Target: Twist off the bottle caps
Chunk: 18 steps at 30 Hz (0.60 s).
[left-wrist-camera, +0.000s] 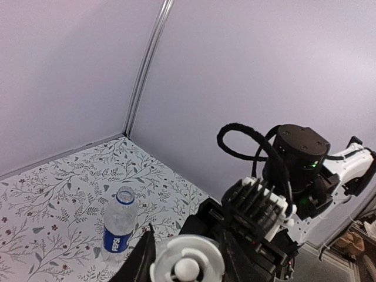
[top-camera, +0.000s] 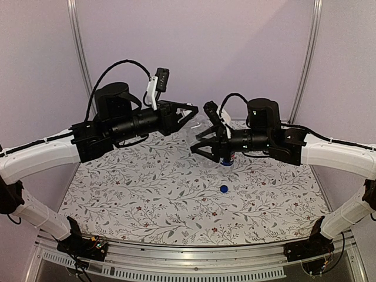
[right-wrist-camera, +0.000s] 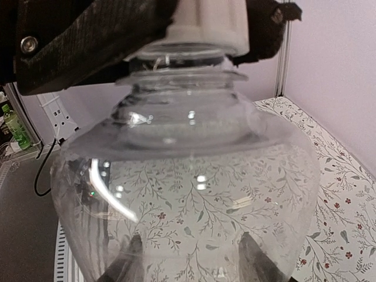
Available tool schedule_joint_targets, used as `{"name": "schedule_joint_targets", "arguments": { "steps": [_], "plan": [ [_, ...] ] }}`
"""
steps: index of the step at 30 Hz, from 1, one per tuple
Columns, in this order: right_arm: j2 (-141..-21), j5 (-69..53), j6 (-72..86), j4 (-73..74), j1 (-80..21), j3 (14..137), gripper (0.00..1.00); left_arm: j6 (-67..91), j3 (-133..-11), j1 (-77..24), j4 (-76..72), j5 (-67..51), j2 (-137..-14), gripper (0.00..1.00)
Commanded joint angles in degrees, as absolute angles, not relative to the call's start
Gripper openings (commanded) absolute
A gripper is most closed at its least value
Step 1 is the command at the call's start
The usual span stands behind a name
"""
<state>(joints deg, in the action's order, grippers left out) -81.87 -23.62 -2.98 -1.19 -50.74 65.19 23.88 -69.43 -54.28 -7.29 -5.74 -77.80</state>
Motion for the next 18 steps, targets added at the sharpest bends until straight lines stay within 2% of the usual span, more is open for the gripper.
{"name": "schedule_joint_targets", "arguments": {
  "steps": [1,2,5,8,13,18],
  "plan": [
    [-82.19,-20.19,-4.75,-0.7,-50.48,65.9,0.31,23.42,-70.13,-54.3,-6.88,-1.65,-77.18,0.07],
    [-82.11,-21.33,-5.03,-0.7,-50.45,65.78,0.31,22.69,-69.43,-54.14,-8.0,-3.02,-76.72,0.11],
    [-81.42,-25.97,-5.96,-0.66,-50.36,65.46,0.31,21.13,-66.88,-53.28,-11.18,-6.96,-74.66,0.4],
    [-80.5,-30.68,-6.74,-0.39,-50.36,65.48,0.31,19.75,-64.92,-51.66,-13.46,-13.86,-72.91,0.6],
    [-80.22,-38.11,-7.79,-0.09,-50.23,66.04,0.31,15.36,-64.94,-49.59,-13.72,-26.91,-72.0,0.78],
    [-80.84,-46.28,-8.13,-0.09,-50.19,66.68,0.31,14.4,-65.13,-47.17,-15.25,-38.23,-72.69,0.84]
  ]
}}
